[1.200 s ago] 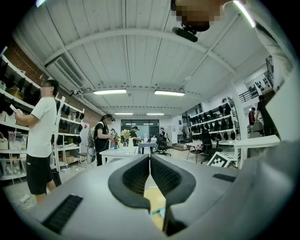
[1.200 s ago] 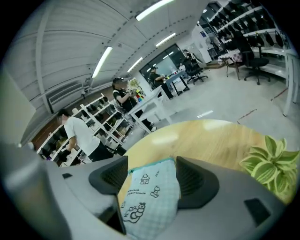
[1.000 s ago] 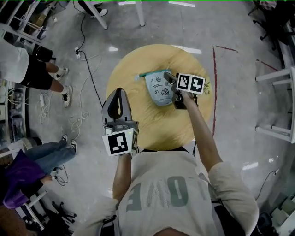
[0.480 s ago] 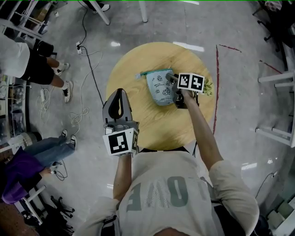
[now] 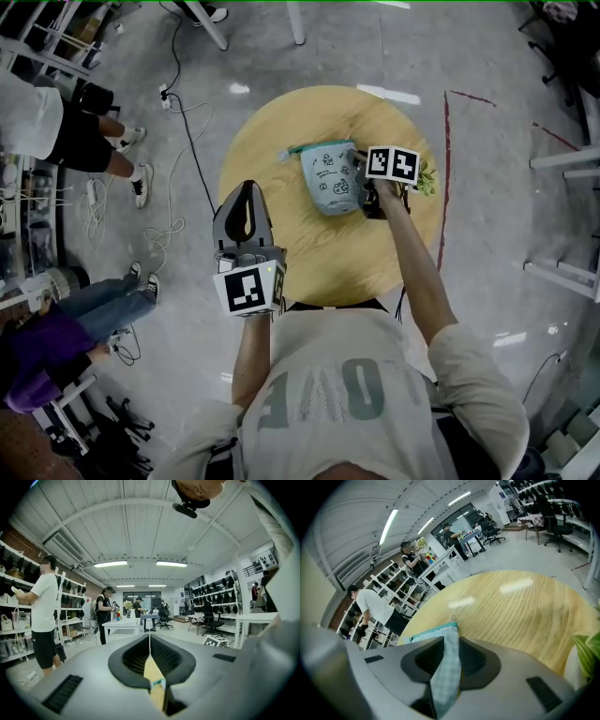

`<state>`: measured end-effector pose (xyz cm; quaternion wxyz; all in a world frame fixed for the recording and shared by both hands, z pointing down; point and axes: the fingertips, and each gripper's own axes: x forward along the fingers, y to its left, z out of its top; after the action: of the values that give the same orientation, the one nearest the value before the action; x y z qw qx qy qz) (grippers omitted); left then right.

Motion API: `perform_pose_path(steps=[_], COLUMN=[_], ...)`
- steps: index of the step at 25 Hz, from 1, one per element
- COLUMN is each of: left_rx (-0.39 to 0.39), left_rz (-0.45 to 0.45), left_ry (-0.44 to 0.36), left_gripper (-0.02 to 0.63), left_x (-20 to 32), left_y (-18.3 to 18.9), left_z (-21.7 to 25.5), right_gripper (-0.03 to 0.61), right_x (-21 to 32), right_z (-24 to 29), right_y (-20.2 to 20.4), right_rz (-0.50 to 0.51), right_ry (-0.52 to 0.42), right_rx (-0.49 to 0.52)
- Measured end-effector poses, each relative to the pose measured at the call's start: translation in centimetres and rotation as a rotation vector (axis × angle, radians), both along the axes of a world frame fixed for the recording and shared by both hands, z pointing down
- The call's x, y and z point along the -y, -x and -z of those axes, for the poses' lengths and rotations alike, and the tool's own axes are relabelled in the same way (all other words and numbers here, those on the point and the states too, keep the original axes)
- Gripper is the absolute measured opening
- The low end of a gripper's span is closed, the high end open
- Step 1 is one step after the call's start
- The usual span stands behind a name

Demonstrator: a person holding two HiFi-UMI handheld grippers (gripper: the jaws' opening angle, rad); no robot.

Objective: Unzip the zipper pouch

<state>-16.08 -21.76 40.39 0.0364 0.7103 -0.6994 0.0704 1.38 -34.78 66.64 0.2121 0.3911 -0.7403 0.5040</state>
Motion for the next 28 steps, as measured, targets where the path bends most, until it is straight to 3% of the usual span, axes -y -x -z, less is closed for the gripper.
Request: perform_pose_path(steps=[5, 11, 19, 28], left_rx=[-0.002, -0.005, -0.074, -0.147], left_rz=[-0.007, -0.018, -0.118, -0.182], left_ry=[-0.008, -0.023, -0.061, -0.084], left_gripper=[0.029, 0.029, 0.029, 0.029], left_x=[0.3, -0.1, -0.6, -2.1], left_y=[-0.1, -0.1, -1.1, -1.9], left_z=[0.1, 0.5, 1.6, 2.5], right_gripper=[0.041, 0.035, 0.034, 0.032], right_x=[0.1, -0.8, -5.3, -10.2], right_z=[0.8, 6.8, 15.9, 25.9], right_y=[0.3, 0.9, 3.0, 2.4], right_rz=[-0.017, 0.021, 0.21, 0.301], right_ry=[-0.046, -0.245, -0.512, -0.696], right_rx=[-0.009, 0.04, 0.109, 0.252])
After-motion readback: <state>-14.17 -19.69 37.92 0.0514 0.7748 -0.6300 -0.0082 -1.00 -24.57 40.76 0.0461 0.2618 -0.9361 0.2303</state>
